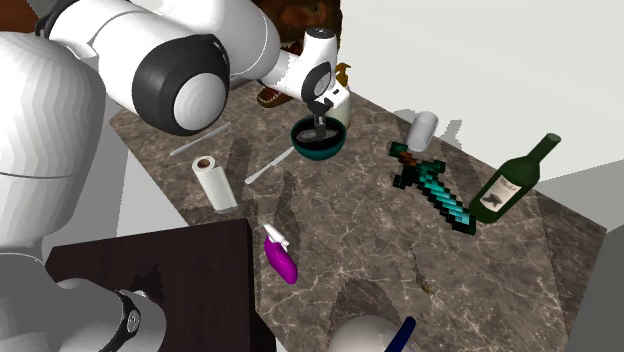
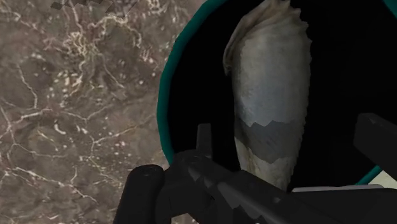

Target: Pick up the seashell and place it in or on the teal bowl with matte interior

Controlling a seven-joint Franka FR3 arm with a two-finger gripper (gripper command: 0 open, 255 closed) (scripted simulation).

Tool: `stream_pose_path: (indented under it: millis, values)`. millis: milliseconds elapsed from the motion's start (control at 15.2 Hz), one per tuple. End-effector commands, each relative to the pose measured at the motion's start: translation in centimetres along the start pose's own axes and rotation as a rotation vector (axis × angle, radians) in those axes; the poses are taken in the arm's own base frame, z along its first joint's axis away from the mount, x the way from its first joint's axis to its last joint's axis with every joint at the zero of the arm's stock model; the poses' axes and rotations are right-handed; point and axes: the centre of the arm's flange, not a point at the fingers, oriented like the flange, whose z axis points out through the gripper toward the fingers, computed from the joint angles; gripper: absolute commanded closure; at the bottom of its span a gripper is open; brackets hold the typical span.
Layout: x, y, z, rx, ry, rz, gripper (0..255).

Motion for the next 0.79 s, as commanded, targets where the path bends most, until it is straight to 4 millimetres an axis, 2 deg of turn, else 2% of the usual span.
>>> stream_pose_path:
  millis: [0,198,726]
  values:
    - [0.0,0.0,-1.3,0.000,0.000,0.000,0]
    - [0.0,0.0,-5.0,0.000,0.000,0.000,0]
    - [0.0,0.0,-5.0,0.000,0.000,0.000,0]
